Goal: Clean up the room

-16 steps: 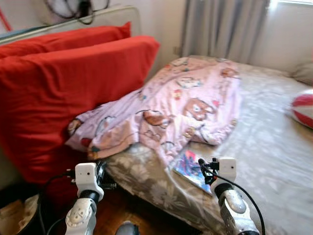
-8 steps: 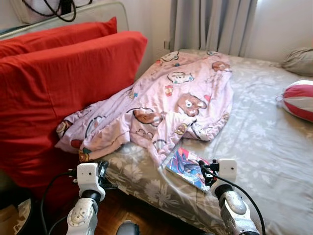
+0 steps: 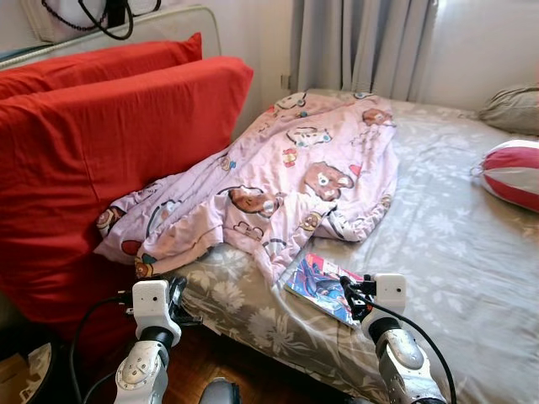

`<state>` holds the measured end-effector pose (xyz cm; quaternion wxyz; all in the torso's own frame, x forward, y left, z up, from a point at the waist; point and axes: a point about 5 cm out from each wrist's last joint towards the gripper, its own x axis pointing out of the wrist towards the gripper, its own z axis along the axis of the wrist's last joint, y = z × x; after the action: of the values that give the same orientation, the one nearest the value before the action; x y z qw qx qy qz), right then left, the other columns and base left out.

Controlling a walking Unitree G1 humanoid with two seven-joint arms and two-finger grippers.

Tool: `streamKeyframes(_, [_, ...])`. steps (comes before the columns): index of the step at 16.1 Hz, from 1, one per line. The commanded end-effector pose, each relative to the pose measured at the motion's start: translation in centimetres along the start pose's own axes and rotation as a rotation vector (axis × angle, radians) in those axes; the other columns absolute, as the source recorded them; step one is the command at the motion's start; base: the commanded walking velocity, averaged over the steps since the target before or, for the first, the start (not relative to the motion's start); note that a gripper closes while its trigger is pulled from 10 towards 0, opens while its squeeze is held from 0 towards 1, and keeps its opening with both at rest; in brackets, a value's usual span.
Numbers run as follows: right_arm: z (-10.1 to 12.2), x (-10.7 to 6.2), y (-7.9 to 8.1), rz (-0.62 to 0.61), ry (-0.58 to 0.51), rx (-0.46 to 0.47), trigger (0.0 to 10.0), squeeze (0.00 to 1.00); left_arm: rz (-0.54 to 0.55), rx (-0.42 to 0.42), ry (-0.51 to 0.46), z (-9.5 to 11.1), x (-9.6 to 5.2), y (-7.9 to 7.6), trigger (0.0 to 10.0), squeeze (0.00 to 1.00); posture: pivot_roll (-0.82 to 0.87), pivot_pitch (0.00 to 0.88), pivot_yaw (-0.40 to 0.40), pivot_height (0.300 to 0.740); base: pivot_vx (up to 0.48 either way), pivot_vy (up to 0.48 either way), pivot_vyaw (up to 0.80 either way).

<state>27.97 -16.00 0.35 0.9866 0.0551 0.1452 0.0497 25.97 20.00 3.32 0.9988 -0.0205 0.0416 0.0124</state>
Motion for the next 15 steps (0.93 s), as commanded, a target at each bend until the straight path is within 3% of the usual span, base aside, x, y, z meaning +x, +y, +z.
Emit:
streamKeyframes(1, [-0.19, 0.00, 0.08, 0.001, 0.011, 0.004, 10.0, 0.00, -0.006, 0.002, 0.008, 0.08, 0.07, 0.00, 10.0, 0.00, 0.05, 0.000, 0.031, 0.634, 0.000, 0.000, 0.00])
streamKeyframes(15, [-0.48, -0.11, 0.03, -0.001, 0.024, 0.000, 10.0, 0.00, -0.009, 0.004, 0.016, 0.00, 0.01, 0.00, 10.0, 0.00, 0.05, 0.000, 0.034, 0.609, 0.000, 0.000, 0.00])
